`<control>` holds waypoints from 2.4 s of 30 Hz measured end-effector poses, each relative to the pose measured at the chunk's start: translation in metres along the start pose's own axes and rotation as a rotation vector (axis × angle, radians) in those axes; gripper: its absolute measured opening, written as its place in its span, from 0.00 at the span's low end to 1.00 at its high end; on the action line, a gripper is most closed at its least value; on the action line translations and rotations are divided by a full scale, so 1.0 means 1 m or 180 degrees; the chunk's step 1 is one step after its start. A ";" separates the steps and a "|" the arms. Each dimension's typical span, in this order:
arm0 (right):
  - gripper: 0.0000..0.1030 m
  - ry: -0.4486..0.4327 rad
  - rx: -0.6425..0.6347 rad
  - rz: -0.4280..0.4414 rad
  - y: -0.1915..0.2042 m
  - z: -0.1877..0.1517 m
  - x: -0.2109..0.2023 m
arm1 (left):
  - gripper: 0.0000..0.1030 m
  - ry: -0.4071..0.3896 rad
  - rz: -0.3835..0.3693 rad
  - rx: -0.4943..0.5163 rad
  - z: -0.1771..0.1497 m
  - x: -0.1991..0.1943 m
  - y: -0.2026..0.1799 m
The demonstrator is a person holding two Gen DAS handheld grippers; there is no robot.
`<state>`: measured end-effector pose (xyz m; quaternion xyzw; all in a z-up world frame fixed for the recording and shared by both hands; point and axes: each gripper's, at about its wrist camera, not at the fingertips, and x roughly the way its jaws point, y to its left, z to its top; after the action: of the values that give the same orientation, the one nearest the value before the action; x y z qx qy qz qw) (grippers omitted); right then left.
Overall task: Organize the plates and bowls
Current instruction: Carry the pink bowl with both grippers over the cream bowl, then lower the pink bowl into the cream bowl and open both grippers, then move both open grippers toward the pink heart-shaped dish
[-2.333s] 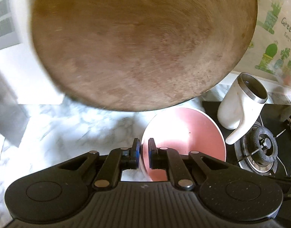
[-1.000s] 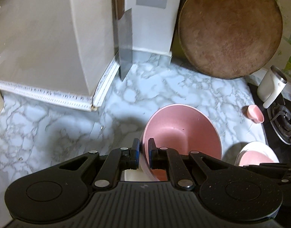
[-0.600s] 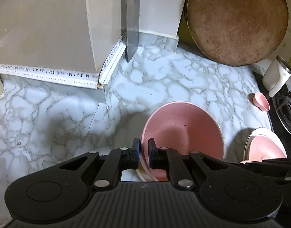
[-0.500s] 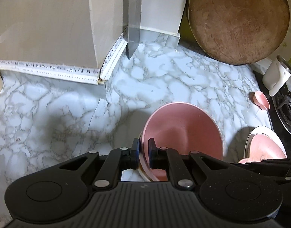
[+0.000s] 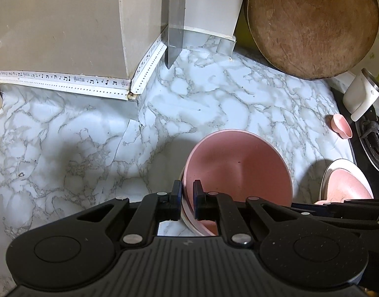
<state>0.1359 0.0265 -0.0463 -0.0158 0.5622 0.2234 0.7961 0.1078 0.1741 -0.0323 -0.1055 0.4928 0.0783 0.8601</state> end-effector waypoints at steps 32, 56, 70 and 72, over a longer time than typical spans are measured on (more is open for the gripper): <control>0.39 -0.0514 -0.0111 -0.0053 -0.036 0.018 -0.065 | 0.08 -0.0448 -0.0187 0.0316 0.027 -0.051 -0.033; 0.77 -0.0949 0.0485 -0.0609 -0.184 0.044 -0.113 | 0.71 -0.0744 -0.0596 0.0907 0.088 -0.035 -0.173; 0.86 -0.0609 0.0786 -0.0592 -0.274 0.073 -0.069 | 0.77 -0.0531 -0.0708 0.0943 0.121 0.047 -0.262; 0.84 -0.0558 0.0811 -0.0591 -0.284 0.076 -0.061 | 0.77 -0.0434 -0.0687 0.0941 0.124 0.064 -0.273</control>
<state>0.2935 -0.2289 -0.0279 0.0529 0.5105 0.0765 0.8548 0.3079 -0.0551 0.0023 -0.0248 0.4254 -0.0807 0.9010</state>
